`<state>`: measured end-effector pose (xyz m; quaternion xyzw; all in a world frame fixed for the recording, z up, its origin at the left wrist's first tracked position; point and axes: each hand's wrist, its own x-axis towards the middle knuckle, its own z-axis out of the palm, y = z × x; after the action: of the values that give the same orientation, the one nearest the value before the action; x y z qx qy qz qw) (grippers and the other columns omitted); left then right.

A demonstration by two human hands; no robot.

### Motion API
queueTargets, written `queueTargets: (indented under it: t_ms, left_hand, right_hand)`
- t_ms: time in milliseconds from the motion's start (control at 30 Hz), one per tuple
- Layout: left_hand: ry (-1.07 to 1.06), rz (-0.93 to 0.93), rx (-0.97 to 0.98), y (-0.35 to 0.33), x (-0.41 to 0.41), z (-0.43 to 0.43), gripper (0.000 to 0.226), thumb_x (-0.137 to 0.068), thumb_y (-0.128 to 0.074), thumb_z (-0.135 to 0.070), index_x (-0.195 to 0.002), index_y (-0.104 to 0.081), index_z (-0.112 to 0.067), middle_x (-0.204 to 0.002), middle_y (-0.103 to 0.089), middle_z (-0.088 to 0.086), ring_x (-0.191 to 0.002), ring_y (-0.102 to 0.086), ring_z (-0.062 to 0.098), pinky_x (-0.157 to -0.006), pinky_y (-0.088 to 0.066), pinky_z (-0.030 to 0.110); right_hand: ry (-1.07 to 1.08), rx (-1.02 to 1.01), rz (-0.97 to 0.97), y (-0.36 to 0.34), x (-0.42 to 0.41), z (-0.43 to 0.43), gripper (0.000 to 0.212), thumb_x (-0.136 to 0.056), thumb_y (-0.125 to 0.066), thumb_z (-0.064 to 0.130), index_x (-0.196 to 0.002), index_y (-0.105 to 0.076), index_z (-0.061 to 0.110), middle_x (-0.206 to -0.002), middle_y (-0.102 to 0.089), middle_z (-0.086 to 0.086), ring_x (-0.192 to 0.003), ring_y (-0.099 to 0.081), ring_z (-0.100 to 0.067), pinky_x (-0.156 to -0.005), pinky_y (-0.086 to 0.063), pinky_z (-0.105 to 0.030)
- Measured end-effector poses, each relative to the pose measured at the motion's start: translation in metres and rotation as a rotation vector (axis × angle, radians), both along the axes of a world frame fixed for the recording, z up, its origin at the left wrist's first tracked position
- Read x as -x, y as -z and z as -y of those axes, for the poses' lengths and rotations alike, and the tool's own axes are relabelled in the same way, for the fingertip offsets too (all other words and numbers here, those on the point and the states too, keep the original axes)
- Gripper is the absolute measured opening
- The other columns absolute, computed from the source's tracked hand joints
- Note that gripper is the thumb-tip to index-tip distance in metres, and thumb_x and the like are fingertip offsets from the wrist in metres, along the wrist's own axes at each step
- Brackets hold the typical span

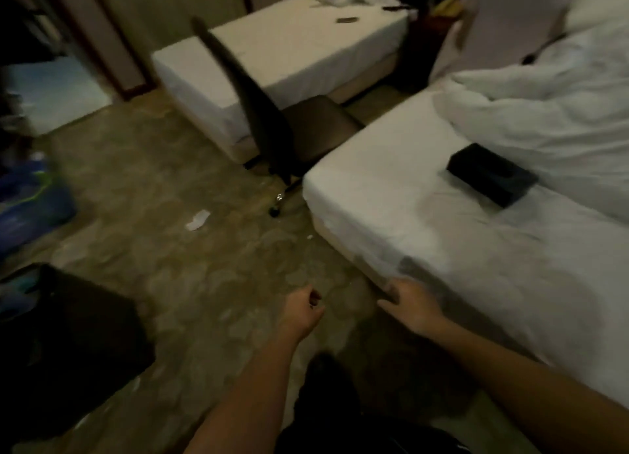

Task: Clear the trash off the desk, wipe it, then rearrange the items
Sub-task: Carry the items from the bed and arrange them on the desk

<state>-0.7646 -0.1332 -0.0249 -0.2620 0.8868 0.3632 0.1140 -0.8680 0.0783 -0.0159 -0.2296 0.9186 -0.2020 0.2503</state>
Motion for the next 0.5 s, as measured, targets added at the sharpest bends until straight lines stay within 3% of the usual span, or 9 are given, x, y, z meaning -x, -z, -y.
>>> queueTargets:
  t_ms: [167, 300, 500]
  left_hand:
    - [0.218, -0.026, -0.003, 0.015, 0.123, -0.005, 0.021, -0.086, -0.066, -0.014, -0.102, -0.061, -0.001, -0.095, -0.060, 0.011, -0.084, -0.057, 0.021, -0.072, -0.042, 0.024]
    - [0.353, -0.046, -0.014, 0.028, 0.223, 0.000, 0.014, -0.085, -0.065, -0.011, -0.096, -0.060, -0.003, -0.088, -0.053, 0.003, -0.080, -0.051, 0.015, -0.063, -0.033, 0.016]
    - [0.576, 0.034, 0.004, 0.046, 0.352, -0.009, 0.017, -0.084, -0.064, -0.015, -0.099, -0.058, -0.009, -0.093, -0.055, 0.004, -0.081, -0.053, 0.016, -0.075, -0.045, 0.027]
  right_hand:
    - [0.285, -0.055, 0.033, 0.019, 0.082, -0.036, 0.034, -0.087, -0.062, 0.039, -0.110, -0.058, 0.014, -0.114, -0.059, -0.008, -0.107, -0.056, -0.026, -0.085, -0.044, -0.033]
    - [0.450, -0.076, 0.081, 0.032, 0.140, -0.047, 0.035, -0.089, -0.061, 0.041, -0.115, -0.055, 0.018, -0.119, -0.055, -0.005, -0.109, -0.053, -0.024, -0.089, -0.045, -0.035]
    - [0.664, -0.034, 0.099, 0.039, 0.217, -0.057, 0.036, -0.088, -0.061, 0.041, -0.116, -0.055, 0.019, -0.117, -0.056, -0.003, -0.106, -0.053, -0.019, -0.085, -0.046, -0.033]
